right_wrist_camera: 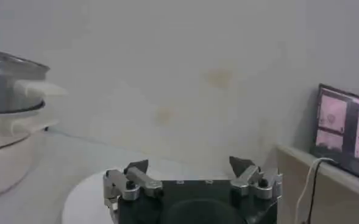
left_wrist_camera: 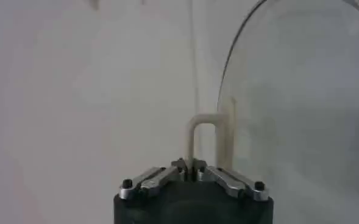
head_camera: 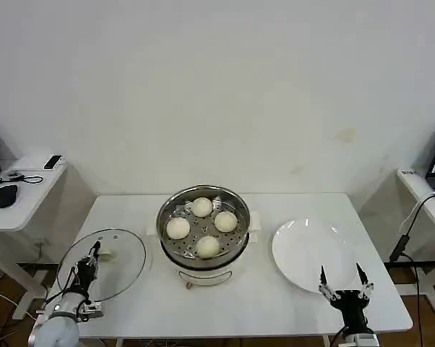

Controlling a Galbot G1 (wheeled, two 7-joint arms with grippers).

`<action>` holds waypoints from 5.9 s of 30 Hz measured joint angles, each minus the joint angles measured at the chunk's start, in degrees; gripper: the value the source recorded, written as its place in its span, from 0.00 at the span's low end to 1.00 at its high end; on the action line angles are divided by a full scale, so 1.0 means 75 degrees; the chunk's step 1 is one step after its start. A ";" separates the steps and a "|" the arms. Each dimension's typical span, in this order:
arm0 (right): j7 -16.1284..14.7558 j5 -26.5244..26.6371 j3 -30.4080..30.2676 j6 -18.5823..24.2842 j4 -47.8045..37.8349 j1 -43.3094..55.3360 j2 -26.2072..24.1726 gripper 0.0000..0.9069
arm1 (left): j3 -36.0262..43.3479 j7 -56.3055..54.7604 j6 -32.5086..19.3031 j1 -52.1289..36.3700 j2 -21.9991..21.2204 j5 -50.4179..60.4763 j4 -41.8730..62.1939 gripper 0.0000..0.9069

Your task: Take steamed baozi put them in steamer then cover it.

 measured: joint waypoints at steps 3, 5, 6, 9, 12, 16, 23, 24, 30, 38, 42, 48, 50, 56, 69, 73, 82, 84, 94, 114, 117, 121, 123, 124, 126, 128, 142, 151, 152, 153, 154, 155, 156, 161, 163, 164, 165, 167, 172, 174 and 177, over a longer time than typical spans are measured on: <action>-0.0013 0.0007 0.0006 0.0013 0.0015 -0.0047 -0.0066 1.00 | -0.0193 0.0153 0.0313 0.0301 0.0008 -0.0155 -0.0547 0.00; -0.0019 0.0023 0.0024 0.0016 0.0035 -0.0067 -0.0116 1.00 | -0.0326 0.0261 0.0514 0.0487 0.0041 -0.0253 -0.0903 0.00; -0.0020 0.0031 0.0028 0.0016 0.0042 -0.0076 -0.0139 1.00 | -0.0412 0.0328 0.0630 0.0593 0.0066 -0.0310 -0.1102 0.00; -0.0029 0.0044 0.0037 0.0003 0.0069 -0.0087 -0.0212 1.00 | -0.0671 0.0550 0.0915 0.0833 0.0145 -0.0461 -0.1636 0.00; -0.0045 0.0063 0.0048 -0.0030 0.0120 -0.0103 -0.0277 1.00 | -0.0972 0.0787 0.1180 0.0948 0.0283 -0.0622 -0.2105 0.00; -0.0064 0.0053 0.0066 -0.0048 0.0187 -0.0156 -0.0341 1.00 | -0.1226 0.1118 0.1514 0.1006 0.0514 -0.0866 -0.2604 0.00; -0.0067 -0.0039 0.0064 -0.0045 0.0271 -0.0263 -0.0294 1.00 | -0.1224 0.1625 0.2077 0.0905 0.0941 -0.1119 -0.3411 0.00; -0.0067 -0.0061 0.0063 -0.0034 0.0272 -0.0277 -0.0281 1.00 | -0.1172 0.1681 0.2151 0.0867 0.0994 -0.1153 -0.3506 0.00; -0.0025 -0.0242 0.0094 0.0039 0.0307 -0.0374 -0.0176 1.00 | -0.0534 0.1974 0.2621 0.0384 0.1088 -0.1235 -0.3961 0.00; -0.0017 -0.0469 0.0214 0.0031 0.0449 -0.0501 -0.0154 1.00 | 0.0936 0.2323 0.3219 -0.0599 0.0925 -0.1103 -0.4091 0.00; -0.0003 -0.0586 0.0174 0.0025 0.0463 -0.0497 -0.0081 1.00 | 0.1736 0.2539 0.3471 -0.1134 0.0690 -0.0886 -0.4080 0.00; 0.0021 -0.0769 0.0034 0.0017 0.0417 -0.0450 0.0016 1.00 | 0.2839 0.2967 0.3765 -0.1880 0.0193 -0.0337 -0.3968 0.00; 0.0023 -0.0815 -0.0023 0.0018 0.0388 -0.0432 0.0050 1.00 | 0.3152 0.3085 0.3839 -0.2101 0.0014 -0.0154 -0.3896 0.00; 0.0038 -0.0905 -0.0118 0.0062 0.0298 -0.0424 0.0103 1.00 | 0.3874 0.3339 0.3947 -0.2618 -0.0452 0.0322 -0.3616 0.00; 0.0040 -0.1028 -0.0282 0.0097 0.0151 -0.0366 0.0170 1.00 | 0.4724 0.3641 0.4033 -0.3247 -0.1042 0.0942 -0.3019 0.00; 0.0046 -0.1041 -0.0310 0.0117 0.0093 -0.0348 0.0172 1.00 | 0.4873 0.3679 0.4040 -0.3291 -0.1144 0.1059 -0.2885 0.00; 0.0055 -0.1068 -0.0421 0.0117 0.0039 -0.0319 0.0196 1.00 | 0.4998 0.3734 0.4014 -0.3293 -0.1169 0.1247 -0.2750 0.00; 0.0058 -0.1087 -0.0456 0.0117 0.0030 -0.0324 0.0212 1.00 | 0.5007 0.3734 0.4010 -0.3294 -0.1175 0.1270 -0.2736 0.00; 0.0062 -0.1115 -0.0547 0.0117 0.0006 -0.0325 0.0210 1.00 | 0.5024 0.3739 0.3994 -0.3385 -0.1277 0.1277 -0.2603 1.00; 0.0127 -0.1178 -0.0718 0.0050 -0.0055 -0.0315 0.0209 1.00 | 0.4696 0.3583 0.3962 -0.2886 -0.0994 0.0974 -0.3324 1.00; 0.0134 -0.1184 -0.0759 0.0025 -0.0054 -0.0314 0.0208 1.00 | 0.4583 0.3527 0.3894 -0.2635 -0.0888 0.0968 -0.3583 1.00; 0.0137 -0.1183 -0.0819 0.0006 -0.0065 -0.0306 0.0203 1.00 | 0.4435 0.3439 0.3802 -0.2256 -0.0750 0.0912 -0.3948 1.00; 0.0138 -0.1168 -0.0836 0.0002 -0.0081 -0.0305 0.0186 1.00 | 0.4350 0.3385 0.3763 -0.2063 -0.0684 0.0854 -0.4151 1.00; 0.0138 -0.1155 -0.0838 0.0001 -0.0096 -0.0303 0.0173 1.00 | 0.4302 0.3350 0.3742 -0.1965 -0.0648 0.0806 -0.4257 1.00; 0.0136 -0.1120 -0.0839 0.0003 -0.0122 -0.0298 0.0144 1.00 | 0.4178 0.3253 0.3692 -0.1740 -0.0612 0.0665 -0.4496 1.00; 0.0125 -0.1053 -0.0832 0.0013 -0.0156 -0.0305 0.0096 1.00 | 0.4028 0.3102 0.3623 -0.1493 -0.0590 0.0476 -0.4733 1.00; -0.0085 0.0114 -0.1050 0.0253 -0.0130 -0.0373 -0.0531 1.00 | 0.1386 0.0885 0.1876 0.0988 -0.0964 -0.4644 -0.5393 1.00; -0.0271 0.0611 -0.1116 0.0385 0.0034 -0.0560 -0.0832 1.00 | -0.0157 0.0352 0.0591 0.2268 -0.1300 -0.7928 -0.4852 1.00; -0.0300 0.0686 -0.1124 0.0381 0.0053 -0.0586 -0.0868 1.00 | -0.0261 0.0352 0.0465 0.2389 -0.1320 -0.8149 -0.4820 1.00; -0.0323 0.0763 -0.1133 0.0365 0.0070 -0.0610 -0.0906 1.00 | -0.0344 0.0352 0.0370 0.2488 -0.1342 -0.8321 -0.4796 1.00; -0.0361 0.0850 -0.1142 0.0341 0.0100 -0.0643 -0.0948 1.00 | -0.0406 0.0354 0.0274 0.2586 -0.1368 -0.8465 -0.4776 1.00; -0.0387 0.0950 -0.1148 0.0307 0.0136 -0.0678 -0.1000 1.00 | -0.0461 0.0349 0.0170 0.2689 -0.1411 -0.8614 -0.4734 1.00; -0.0400 0.1033 -0.1152 0.0274 0.0163 -0.0708 -0.1046 1.00 | -0.0506 0.0345 0.0096 0.2765 -0.1452 -0.8737 -0.4696 1.00; -0.0432 0.1408 -0.1196 0.0060 0.0304 -0.0823 -0.1274 1.00 | -0.0617 0.0330 -0.0212 0.2977 -0.1653 -0.9190 -0.4520 1.00; -0.0422 0.1493 -0.1218 -0.0034 0.0351 -0.0845 -0.1348 1.00 | -0.0633 0.0344 -0.0331 0.3022 -0.1751 -0.9310 -0.4452 1.00; -0.0419 0.1524 -0.1226 -0.0092 0.0380 -0.0864 -0.1380 1.00 | -0.0647 0.0347 -0.0373 0.3040 -0.1786 -0.9351 -0.4418 1.00; -0.0420 0.1536 -0.1225 -0.0138 0.0404 -0.0880 -0.1399 1.00 | -0.0666 0.0347 -0.0403 0.3070 -0.1812 -0.9386 -0.4395 1.00; -0.0424 0.1534 -0.1227 -0.0240 0.0447 -0.0907 -0.1431 1.00 | -0.0720 0.0328 -0.0450 0.3125 -0.1857 -0.9436 -0.4346 1.00; -0.0439 0.1580 -0.1269 -0.0479 0.0574 -0.0957 -0.1544 1.00 | -0.0778 0.0335 -0.0549 0.3317 -0.1947 -0.9487 -0.4327 1.00; -0.0463 0.1627 -0.1303 -0.0598 0.0640 -0.0960 -0.1598 1.00 | -0.0782 0.0335 -0.0560 0.3383 -0.1999 -0.9486 -0.4321 1.00; -0.0464 0.1616 -0.1328 -0.0738 0.0680 -0.0957 -0.1629 1.00 | -0.0802 0.0345 -0.0563 0.3464 -0.2066 -0.9485 -0.4284 1.00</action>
